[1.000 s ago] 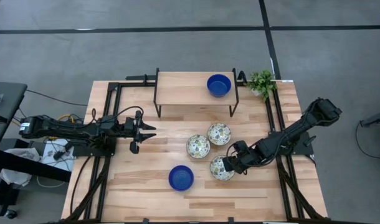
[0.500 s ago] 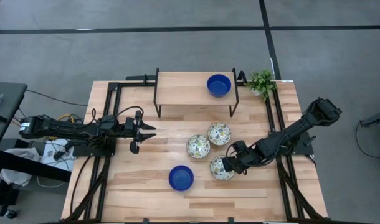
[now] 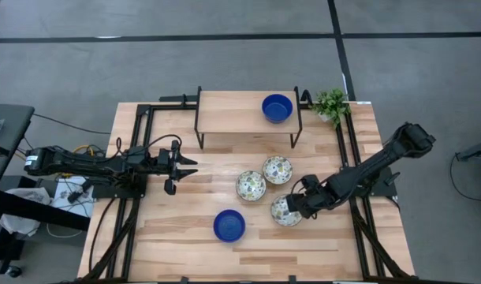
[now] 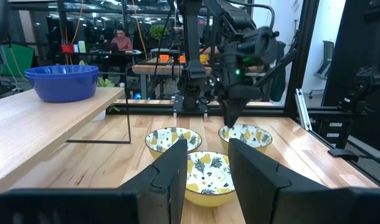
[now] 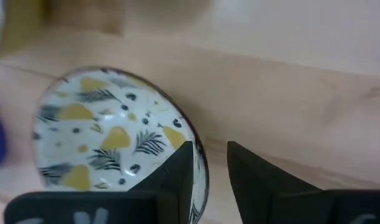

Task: Pick & Place Mini bowls
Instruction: Stack the blue bowl on top of the blue bowls on the shelf

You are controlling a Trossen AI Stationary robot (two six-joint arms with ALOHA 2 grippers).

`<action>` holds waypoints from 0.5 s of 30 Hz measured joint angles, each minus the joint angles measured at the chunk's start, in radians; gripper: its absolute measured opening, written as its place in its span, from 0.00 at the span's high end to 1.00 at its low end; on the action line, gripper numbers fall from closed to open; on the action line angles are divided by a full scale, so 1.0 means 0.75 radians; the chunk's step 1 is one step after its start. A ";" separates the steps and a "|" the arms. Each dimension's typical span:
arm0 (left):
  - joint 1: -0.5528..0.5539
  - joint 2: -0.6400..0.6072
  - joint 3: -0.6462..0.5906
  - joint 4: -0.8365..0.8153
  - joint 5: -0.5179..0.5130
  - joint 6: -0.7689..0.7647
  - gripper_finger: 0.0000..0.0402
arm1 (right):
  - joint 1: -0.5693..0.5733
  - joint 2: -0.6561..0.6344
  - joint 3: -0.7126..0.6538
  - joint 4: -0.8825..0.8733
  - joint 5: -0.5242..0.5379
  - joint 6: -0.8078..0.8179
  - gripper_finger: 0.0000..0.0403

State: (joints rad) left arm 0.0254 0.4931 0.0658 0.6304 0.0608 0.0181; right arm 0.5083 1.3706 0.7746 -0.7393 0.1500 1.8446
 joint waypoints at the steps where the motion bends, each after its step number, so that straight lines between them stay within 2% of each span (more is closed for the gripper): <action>1: 0.000 0.000 0.000 0.002 0.000 0.000 0.71 | 0.001 -0.024 0.000 -0.009 0.018 0.008 0.78; 9: 0.000 -0.001 0.000 0.012 -0.001 0.000 0.71 | 0.003 -0.242 0.001 -0.014 0.185 0.019 0.78; 15: -0.001 0.000 0.000 0.059 0.000 -0.048 0.71 | 0.018 -0.415 0.001 -0.033 0.442 0.008 0.78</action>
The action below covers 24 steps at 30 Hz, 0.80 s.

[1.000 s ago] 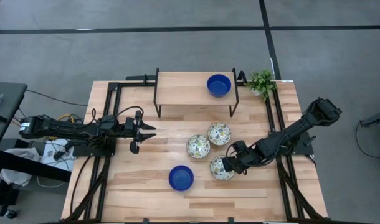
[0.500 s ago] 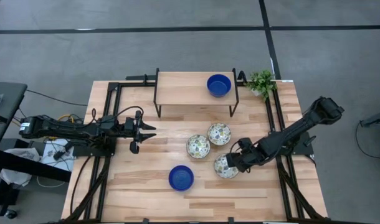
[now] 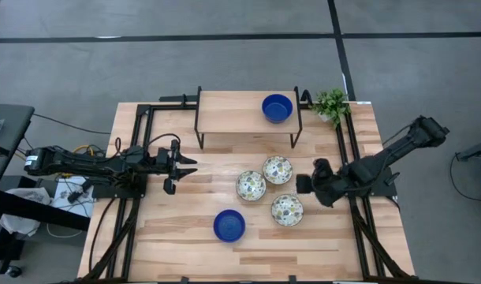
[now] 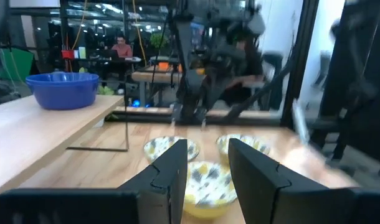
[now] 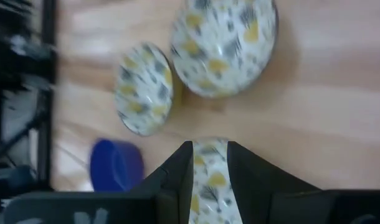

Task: Pick & Place Mini bowls
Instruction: Stack the blue bowl on top of the blue bowls on the shelf

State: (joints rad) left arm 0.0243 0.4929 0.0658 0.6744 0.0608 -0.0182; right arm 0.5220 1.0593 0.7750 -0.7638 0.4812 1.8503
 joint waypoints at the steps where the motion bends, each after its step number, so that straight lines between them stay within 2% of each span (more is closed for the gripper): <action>1: 0.000 0.000 0.000 0.029 0.000 -0.065 0.71 | 0.005 -0.025 0.000 -0.018 0.033 0.000 0.78; 6: -0.001 0.000 0.000 0.184 0.000 -0.533 0.71 | 0.044 -0.116 0.000 -0.180 0.098 -0.052 0.78; 9: -0.008 0.000 0.000 0.210 0.069 -0.651 0.71 | 0.060 -0.142 0.000 -0.264 0.101 -0.081 0.78; 12: -0.056 0.006 0.016 0.204 0.176 -0.649 0.71 | 0.076 -0.162 0.000 -0.314 0.109 -0.123 0.78; 16: -0.153 0.064 0.102 0.211 0.180 -0.570 0.71 | 0.105 -0.199 0.000 -0.317 0.143 -0.231 0.78; 20: -0.225 0.195 0.229 0.190 0.182 -0.457 0.71 | 0.139 -0.257 0.000 -0.317 0.211 -0.304 0.78; 24: -0.252 0.354 0.386 0.036 0.180 -0.440 0.71 | 0.173 -0.362 0.000 -0.297 0.312 -0.421 0.78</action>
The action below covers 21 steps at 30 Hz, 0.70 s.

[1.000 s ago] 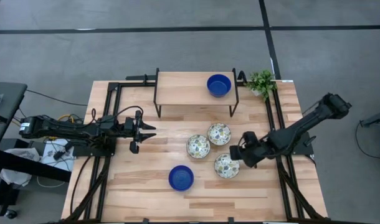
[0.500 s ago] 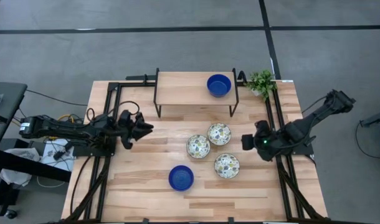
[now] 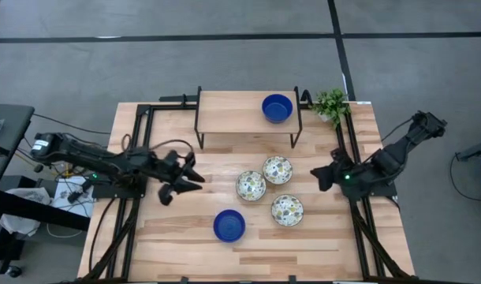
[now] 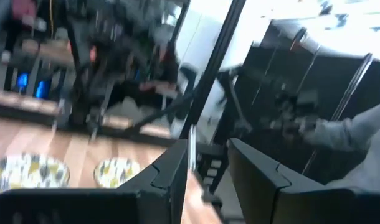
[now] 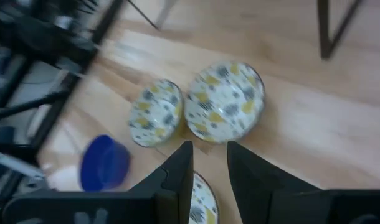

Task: Pick & Place Mini bowls
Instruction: Stack the blue bowl on top of the blue bowls on the shelf

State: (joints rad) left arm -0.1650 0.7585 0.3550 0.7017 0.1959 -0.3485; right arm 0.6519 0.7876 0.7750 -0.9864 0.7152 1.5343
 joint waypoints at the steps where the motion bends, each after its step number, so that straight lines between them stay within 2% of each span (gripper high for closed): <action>1: -0.003 0.033 0.038 -0.057 0.000 0.000 0.71 | 0.008 -0.038 0.000 0.014 0.027 -0.045 0.78; 5: -0.004 0.156 0.187 -0.251 0.017 0.001 0.71 | 0.036 -0.198 0.000 0.087 0.129 -0.267 0.78; 9: -0.004 0.217 0.277 -0.339 0.058 0.000 0.71 | 0.041 -0.364 0.000 0.055 0.132 -0.500 0.78; 16: -0.004 0.220 0.286 -0.337 0.059 0.002 0.71 | 0.035 -0.598 0.000 0.069 0.097 -0.609 0.78; 21: 0.004 0.220 0.286 -0.330 0.018 0.002 0.71 | 0.036 -0.678 0.000 0.254 0.075 -0.949 0.78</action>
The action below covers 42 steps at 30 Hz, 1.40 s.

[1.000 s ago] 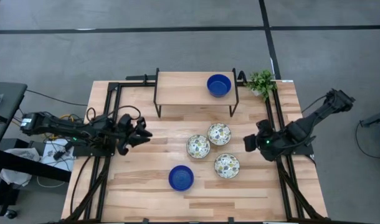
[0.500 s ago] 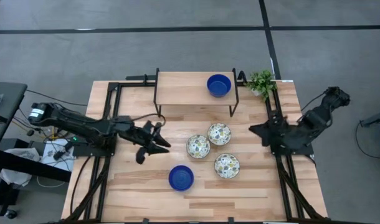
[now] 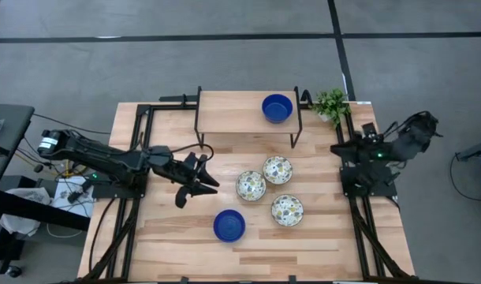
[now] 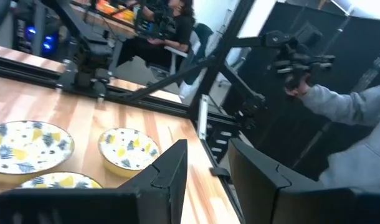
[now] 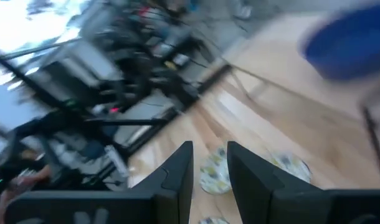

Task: Pick & Place Mini bowls
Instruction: Stack the blue bowl on top of the blue bowls on the shelf

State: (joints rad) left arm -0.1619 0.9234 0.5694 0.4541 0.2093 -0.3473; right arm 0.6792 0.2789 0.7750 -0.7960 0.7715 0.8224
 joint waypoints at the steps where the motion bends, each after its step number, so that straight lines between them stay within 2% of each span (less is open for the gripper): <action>1: 0.001 0.000 0.000 0.004 -0.004 -0.001 0.71 | 0.000 -0.009 0.000 0.067 -0.026 -0.097 0.78; 7: -0.001 0.000 -0.002 0.034 -0.012 -0.001 0.71 | 0.000 -0.019 0.000 0.530 -0.304 -0.722 0.78; 10: -0.005 0.001 -0.002 0.045 -0.066 -0.018 0.71 | 0.000 -0.019 0.000 0.590 -0.391 -0.847 0.78; 13: -0.005 0.002 -0.003 0.045 -0.093 -0.042 0.71 | -0.001 -0.020 -0.048 0.587 -0.399 -0.842 0.78; 16: -0.005 0.003 -0.003 0.045 -0.094 -0.042 0.71 | -0.001 -0.019 -0.171 0.647 -0.402 -0.806 0.78; 19: -0.004 0.003 -0.003 0.045 -0.094 -0.036 0.71 | -0.001 -0.019 -0.341 0.839 -0.411 -0.777 0.78; 23: 0.000 0.003 -0.003 0.045 -0.094 -0.029 0.71 | -0.001 -0.018 -0.554 1.144 -0.492 -0.770 0.78; 26: 0.000 0.003 -0.003 0.045 -0.094 -0.023 0.71 | -0.008 -0.025 -0.660 1.273 -0.482 -0.782 0.78; 30: 0.000 0.003 -0.003 0.044 -0.094 -0.021 0.71 | -0.076 -0.119 -0.717 1.275 -0.451 -0.788 0.78; 35: 0.000 0.003 -0.003 0.043 -0.094 -0.021 0.71 | -0.179 -0.372 -0.718 1.161 -0.514 -0.859 0.78; 39: -0.004 0.009 -0.003 0.036 -0.063 -0.021 0.71 | -0.226 -0.363 -0.720 1.135 -0.599 -0.812 0.78; 42: -0.034 0.021 -0.004 0.020 -0.059 -0.015 0.71 | -0.247 -0.317 -0.780 1.173 -0.606 -0.784 0.78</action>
State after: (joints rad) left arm -0.1874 0.9392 0.5660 0.4689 0.1653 -0.3585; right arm 0.4937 0.0414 0.1901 0.0838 0.3170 0.2344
